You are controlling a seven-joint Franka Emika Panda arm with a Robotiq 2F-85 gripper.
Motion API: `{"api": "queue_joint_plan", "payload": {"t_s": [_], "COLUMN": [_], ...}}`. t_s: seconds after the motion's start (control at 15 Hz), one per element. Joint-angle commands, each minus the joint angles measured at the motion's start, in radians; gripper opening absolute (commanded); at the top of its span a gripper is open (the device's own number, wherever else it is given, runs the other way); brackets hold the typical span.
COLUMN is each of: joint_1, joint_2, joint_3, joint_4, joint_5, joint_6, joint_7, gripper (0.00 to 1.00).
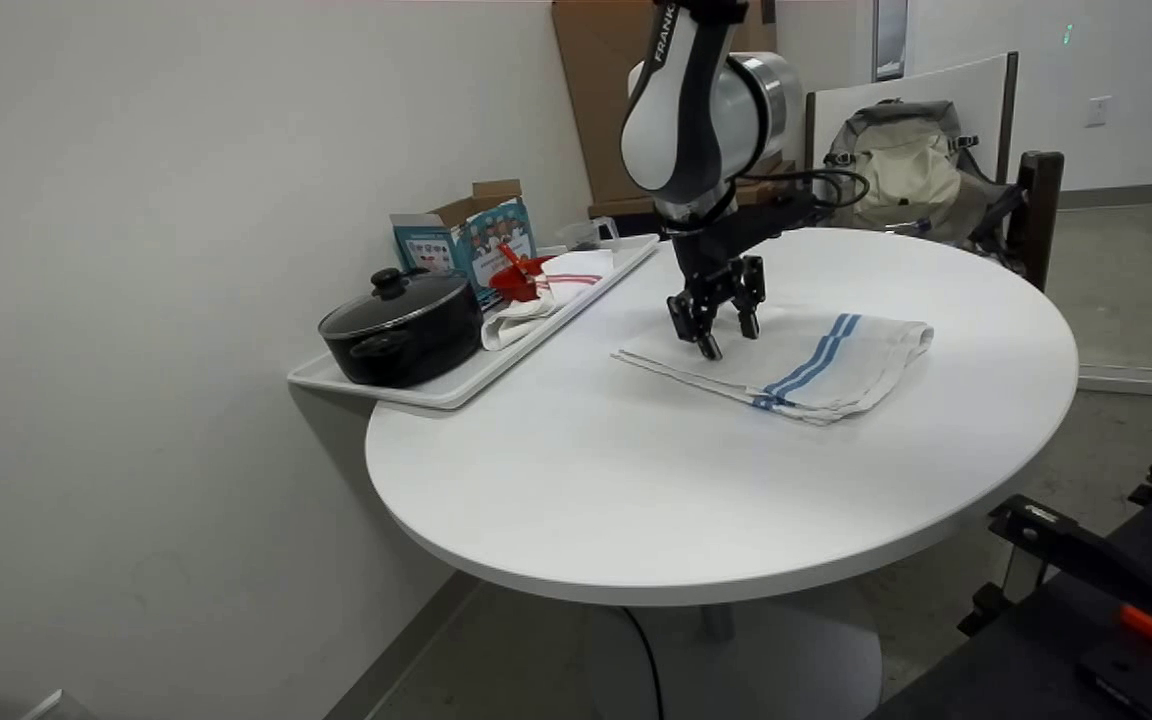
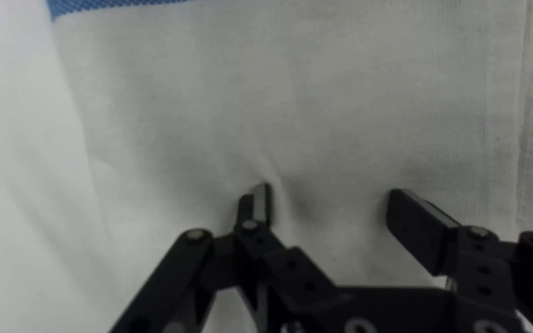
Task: Use the towel to wipe the table.
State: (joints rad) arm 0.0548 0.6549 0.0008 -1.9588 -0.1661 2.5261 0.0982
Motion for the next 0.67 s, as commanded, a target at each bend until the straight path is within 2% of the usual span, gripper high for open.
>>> {"api": "queue_joint_plan", "payload": {"t_s": [0.0,0.2,0.33,0.6], "joint_1": [0.009,0.005,0.003,0.003], "joint_2": [0.012,0.007,0.002,-0.005], "joint_3": [0.000,0.006,0.013,0.040], "joint_4": [0.020,0.021,0.019,0.009], "joint_5": [0.013,0.019,0.022,0.029], "joint_6": [0.007,0.009,0.011,0.011], "joint_7": [-0.040,-0.057,-0.064,-0.102], "gripper": [0.36,0.12,0.01,0.01]}}
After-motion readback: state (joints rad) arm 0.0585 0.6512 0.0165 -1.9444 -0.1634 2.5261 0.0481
